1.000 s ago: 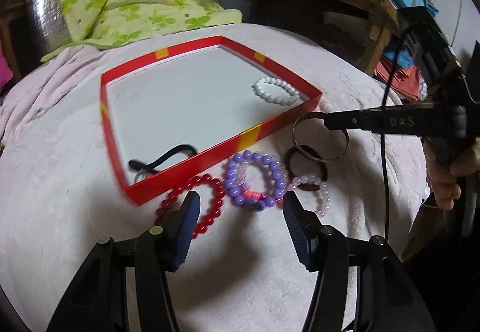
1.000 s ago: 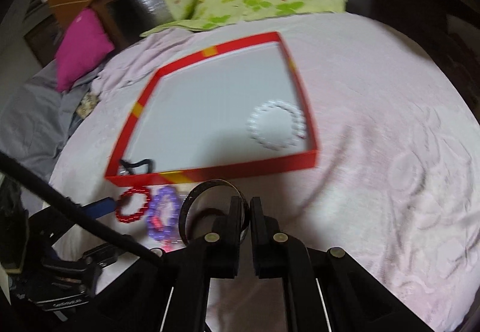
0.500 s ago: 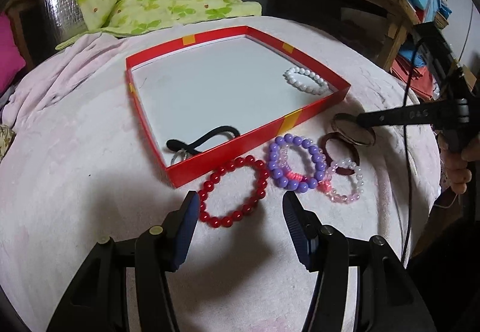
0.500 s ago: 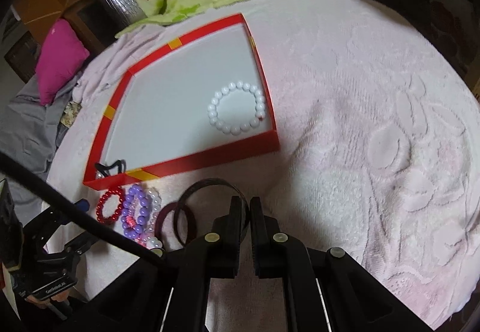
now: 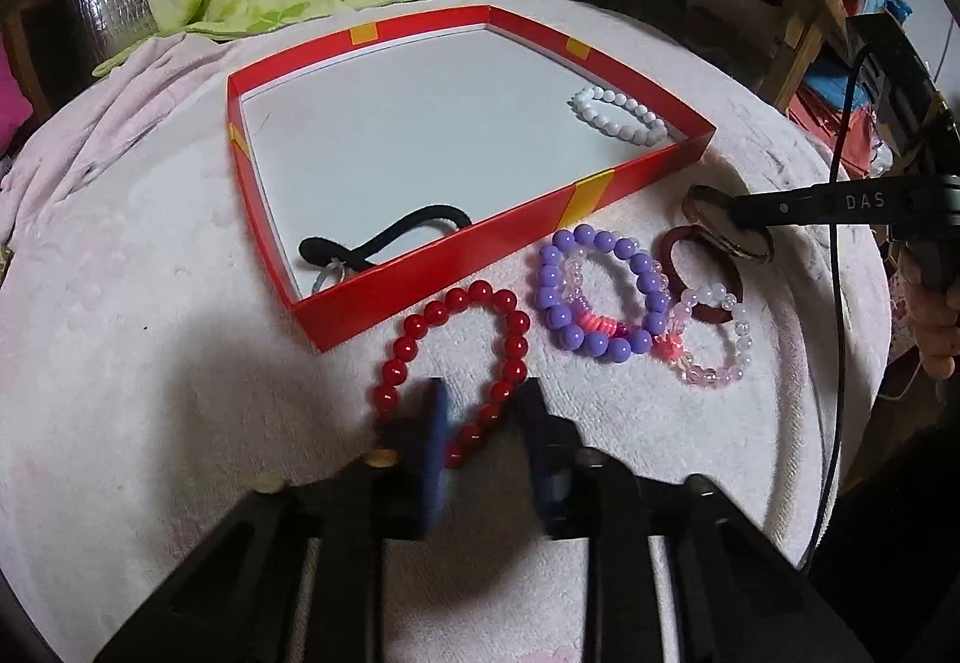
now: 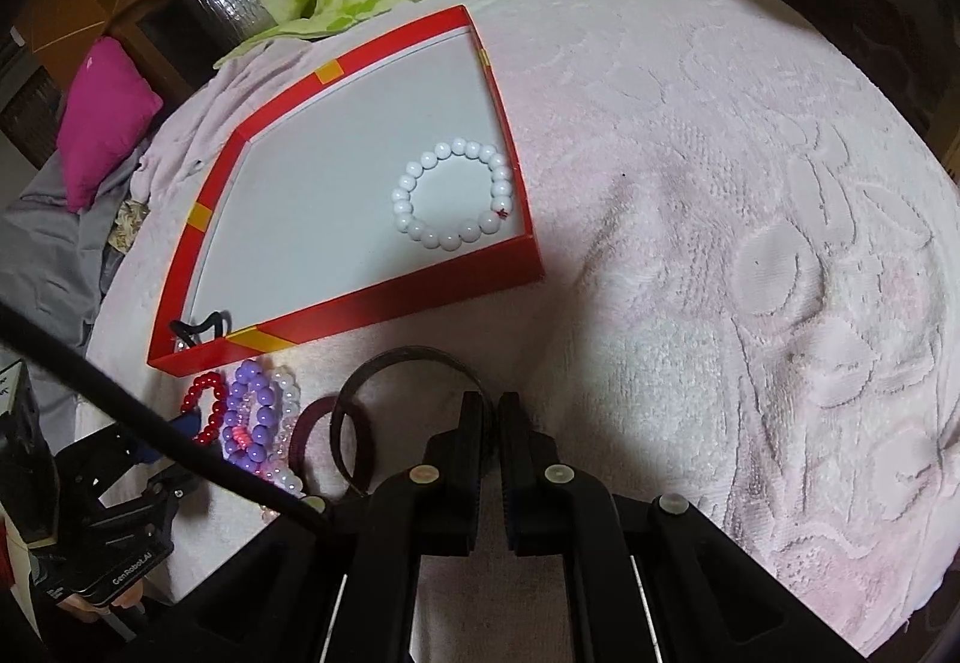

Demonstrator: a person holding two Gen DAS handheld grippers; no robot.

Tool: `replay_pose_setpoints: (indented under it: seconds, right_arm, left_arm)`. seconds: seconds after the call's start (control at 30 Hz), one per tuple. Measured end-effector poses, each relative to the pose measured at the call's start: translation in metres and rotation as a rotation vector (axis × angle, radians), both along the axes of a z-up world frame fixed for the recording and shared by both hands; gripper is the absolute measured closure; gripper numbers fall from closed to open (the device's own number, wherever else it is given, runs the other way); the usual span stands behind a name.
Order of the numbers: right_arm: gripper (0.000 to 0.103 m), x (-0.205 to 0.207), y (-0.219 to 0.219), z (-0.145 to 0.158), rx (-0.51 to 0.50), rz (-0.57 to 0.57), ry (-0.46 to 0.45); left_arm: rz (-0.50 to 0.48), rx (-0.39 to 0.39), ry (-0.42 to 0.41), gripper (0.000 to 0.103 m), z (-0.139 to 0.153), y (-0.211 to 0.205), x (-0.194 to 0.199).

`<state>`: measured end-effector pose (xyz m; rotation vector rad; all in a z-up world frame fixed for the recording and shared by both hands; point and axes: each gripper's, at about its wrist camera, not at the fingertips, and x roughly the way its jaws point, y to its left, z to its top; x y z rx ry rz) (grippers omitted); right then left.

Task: Organize jewelry
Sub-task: 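Grasp the red bead bracelet with the left tool while the right tool places the silver bangle in the box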

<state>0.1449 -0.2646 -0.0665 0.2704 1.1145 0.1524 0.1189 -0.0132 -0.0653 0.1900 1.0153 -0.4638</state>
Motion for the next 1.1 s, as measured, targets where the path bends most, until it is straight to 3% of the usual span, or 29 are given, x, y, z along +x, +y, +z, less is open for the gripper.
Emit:
replay_pose_setpoints:
  seconds: [0.2, 0.6, 0.67, 0.73, 0.93, 1.03, 1.1]
  right_arm:
    - [0.097, -0.001, 0.007, 0.015, 0.051, 0.035, -0.052]
    - [0.097, -0.010, 0.037, 0.052, 0.195, 0.114, -0.192]
    - [0.097, -0.009, 0.040, 0.054, 0.178, 0.119, -0.195]
    - [0.097, -0.008, 0.041, 0.051, 0.099, 0.109, -0.185]
    - [0.093, 0.005, 0.024, 0.024, -0.001, 0.052, -0.078]
    - [0.069, 0.013, 0.026, 0.009, -0.042, 0.045, -0.020]
    - [0.066, 0.017, 0.029, 0.001, -0.071, 0.060, -0.009]
  left_arm:
    - [-0.016, -0.029, 0.008, 0.094, 0.005, 0.006, -0.006]
    - [-0.036, -0.246, -0.053, 0.094, 0.054, 0.033, -0.028]
    - [-0.040, -0.263, -0.063, 0.094, 0.058, 0.035, -0.029]
    - [-0.038, -0.259, -0.068, 0.094, 0.060, 0.036, -0.029]
    - [-0.034, -0.239, -0.067, 0.094, 0.058, 0.036, -0.029]
    - [-0.035, -0.237, -0.066, 0.094, 0.057, 0.035, -0.029]
    - [-0.033, -0.232, -0.066, 0.094, 0.056, 0.034, -0.028]
